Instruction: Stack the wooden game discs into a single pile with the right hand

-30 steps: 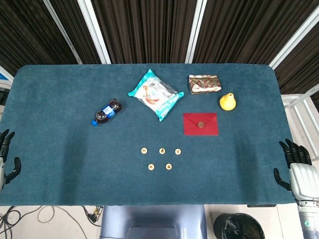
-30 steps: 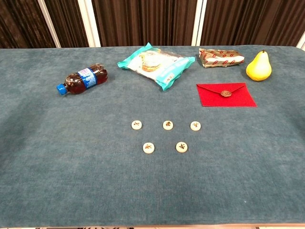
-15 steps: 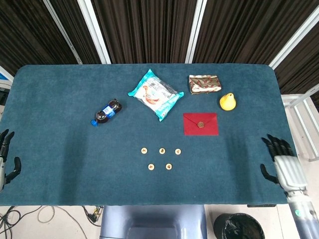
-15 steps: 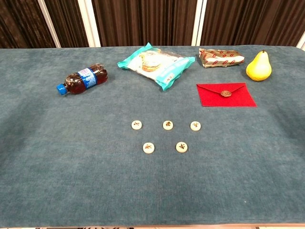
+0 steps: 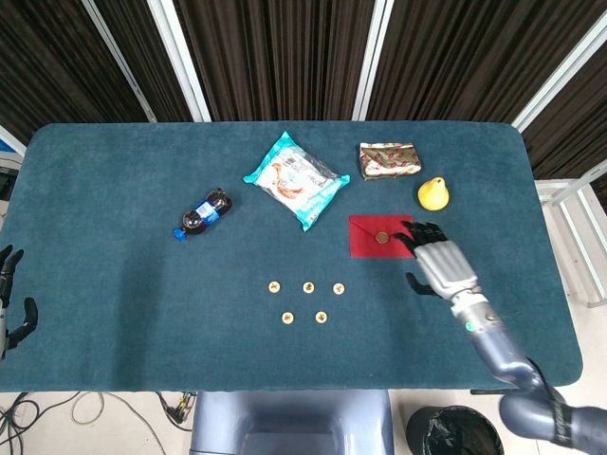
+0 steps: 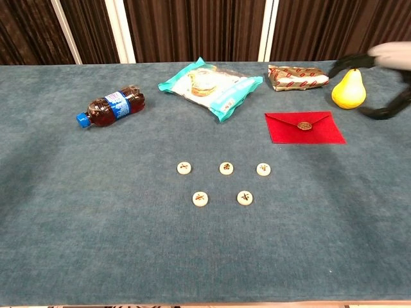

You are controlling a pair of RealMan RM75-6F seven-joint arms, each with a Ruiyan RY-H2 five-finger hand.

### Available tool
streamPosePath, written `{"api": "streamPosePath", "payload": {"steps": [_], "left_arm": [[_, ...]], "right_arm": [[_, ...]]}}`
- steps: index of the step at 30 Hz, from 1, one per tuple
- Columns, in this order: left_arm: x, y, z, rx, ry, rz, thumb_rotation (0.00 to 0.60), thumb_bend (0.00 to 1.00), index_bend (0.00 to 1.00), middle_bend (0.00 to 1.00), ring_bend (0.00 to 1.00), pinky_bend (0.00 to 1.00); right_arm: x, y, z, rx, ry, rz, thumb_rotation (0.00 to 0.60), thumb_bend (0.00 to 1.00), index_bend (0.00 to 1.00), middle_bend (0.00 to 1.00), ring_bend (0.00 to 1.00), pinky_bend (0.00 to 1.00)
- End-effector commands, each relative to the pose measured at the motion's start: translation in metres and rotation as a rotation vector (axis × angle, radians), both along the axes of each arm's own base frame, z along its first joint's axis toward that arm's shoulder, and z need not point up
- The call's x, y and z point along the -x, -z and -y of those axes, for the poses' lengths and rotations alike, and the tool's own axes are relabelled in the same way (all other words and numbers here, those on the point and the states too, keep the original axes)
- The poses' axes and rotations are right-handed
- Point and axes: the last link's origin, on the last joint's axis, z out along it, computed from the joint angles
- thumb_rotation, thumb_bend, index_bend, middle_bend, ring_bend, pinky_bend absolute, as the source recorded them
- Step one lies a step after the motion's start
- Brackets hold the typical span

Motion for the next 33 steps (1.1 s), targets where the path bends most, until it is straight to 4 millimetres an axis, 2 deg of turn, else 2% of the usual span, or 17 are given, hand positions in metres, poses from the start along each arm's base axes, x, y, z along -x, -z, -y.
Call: {"api": "streamPosePath", "payload": {"steps": [1,11,19,22,33], "left_arm": [[0.0,0.0,0.0,0.001,-0.001,0.001,0.6,0.57,0.05,0.0,0.0,0.0],[0.0,0.0,-0.001,0.004,-0.006,0.01,0.6,0.58,0.05,0.0,0.0,0.0],[0.001,0.001,-0.002,0.01,-0.007,0.013,0.6,0.58,0.05,0.0,0.0,0.0],[0.001,0.0,-0.002,0.009,-0.008,0.016,0.6,0.58,0.05,0.0,0.0,0.0],[0.001,0.0,-0.001,0.014,-0.008,0.019,0.6,0.58,0.05,0.0,0.0,0.0]], "right_arm": [[-0.019,0.022,0.01,-0.04,-0.006,0.018,0.6,0.51,0.21,0.0,0.0,0.0],[-0.073,0.085,0.021,-0.05,-0.065,0.098,0.6,0.51,0.24,0.0,0.0,0.0],[-0.114,0.122,0.022,-0.088,-0.115,0.117,0.6,0.46,0.24,0.0,0.0,0.0],[-0.121,0.132,0.019,-0.1,-0.115,0.122,0.6,0.41,0.24,0.0,0.0,0.0],[-0.137,0.168,0.002,-0.143,-0.131,0.156,0.6,0.41,0.27,0.0,0.0,0.0]]}}
